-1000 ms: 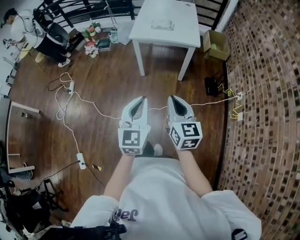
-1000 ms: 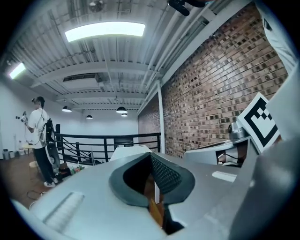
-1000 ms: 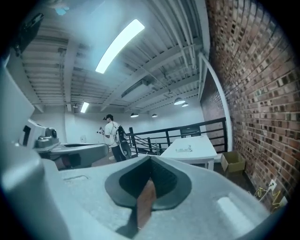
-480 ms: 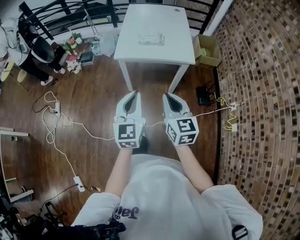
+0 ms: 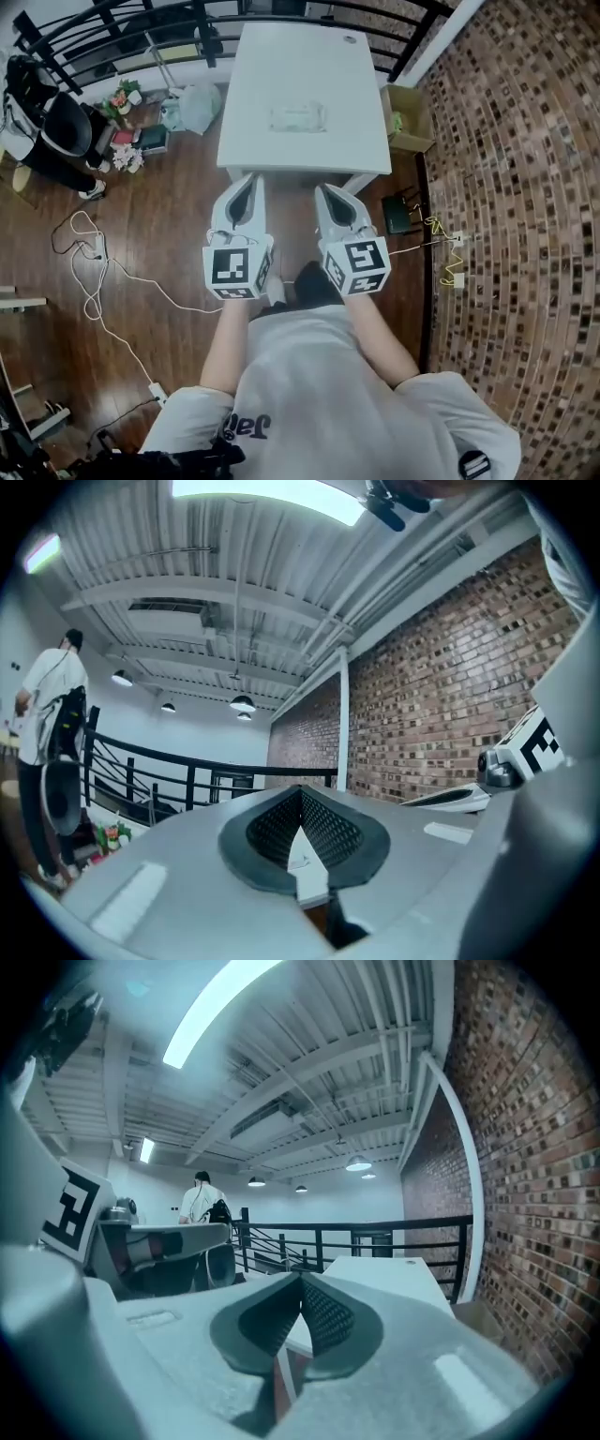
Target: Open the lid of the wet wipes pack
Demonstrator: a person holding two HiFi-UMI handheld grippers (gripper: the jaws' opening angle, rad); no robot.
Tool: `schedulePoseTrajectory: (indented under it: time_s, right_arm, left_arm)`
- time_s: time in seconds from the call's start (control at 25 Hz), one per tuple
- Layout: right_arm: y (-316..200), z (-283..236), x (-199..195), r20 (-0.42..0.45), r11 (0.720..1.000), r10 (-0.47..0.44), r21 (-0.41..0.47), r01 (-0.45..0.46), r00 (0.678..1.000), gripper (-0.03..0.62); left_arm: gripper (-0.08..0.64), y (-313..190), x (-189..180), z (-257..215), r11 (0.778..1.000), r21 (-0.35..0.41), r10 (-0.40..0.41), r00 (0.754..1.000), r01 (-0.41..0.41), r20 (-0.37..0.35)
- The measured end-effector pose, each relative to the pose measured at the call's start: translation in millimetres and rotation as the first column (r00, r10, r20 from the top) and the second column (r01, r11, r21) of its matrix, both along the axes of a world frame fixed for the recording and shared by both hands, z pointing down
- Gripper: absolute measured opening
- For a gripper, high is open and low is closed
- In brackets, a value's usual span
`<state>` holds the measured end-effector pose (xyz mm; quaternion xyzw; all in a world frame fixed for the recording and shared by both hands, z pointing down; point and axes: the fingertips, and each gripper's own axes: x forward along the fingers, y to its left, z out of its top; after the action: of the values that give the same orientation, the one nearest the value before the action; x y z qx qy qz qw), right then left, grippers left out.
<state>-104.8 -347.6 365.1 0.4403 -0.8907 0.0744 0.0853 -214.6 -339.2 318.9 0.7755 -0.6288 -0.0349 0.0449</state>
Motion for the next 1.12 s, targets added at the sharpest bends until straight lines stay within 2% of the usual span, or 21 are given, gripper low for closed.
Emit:
schedulePoseTrajectory:
  time_s: [0.2,0.36,0.52,0.68,0.92,1.12]
  right_arm:
    - [-70.4,27.3,3.4,0.003,0.999,0.018,-0.045,-0.018,1.000,-0.009]
    - [-138.0,39.5,-2.5,0.034,0.996,0.004,-0.089,-0.001,0.999,-0.009]
    - [-212.6,36.8,3.3,0.065,0.995,-0.009,-0.101,0.015,0.998,-0.009]
    - [-282.6,31.3,5.6,0.080,0.995,-0.028,-0.098,0.036,0.996,-0.009]
    - [-332.5,55.5,-8.7,0.096,0.984,-0.064,-0.162,0.080,0.993,-0.008]
    - [-340.8,93.1,-18.7,0.089,0.966,-0.027,-0.253,0.049,0.996,-0.009]
  left_arm:
    - [0.017,-67.4,3.9,31.0,0.999,-0.028,0.016,0.999,-0.015,0.051]
    - [0.017,-129.5,3.0,45.4,0.998,-0.068,0.015,0.998,-0.011,0.058]
    - [0.017,-206.2,18.5,38.8,0.998,-0.052,0.029,0.994,-0.023,0.106]
    - [0.017,-272.8,24.3,41.5,0.997,-0.073,0.020,0.993,-0.011,0.114]
    - [0.017,-319.7,6.8,83.4,0.977,-0.208,-0.019,0.994,0.040,0.104]
    - [0.017,-333.4,-11.5,131.3,0.945,-0.326,0.020,0.994,0.016,0.109]
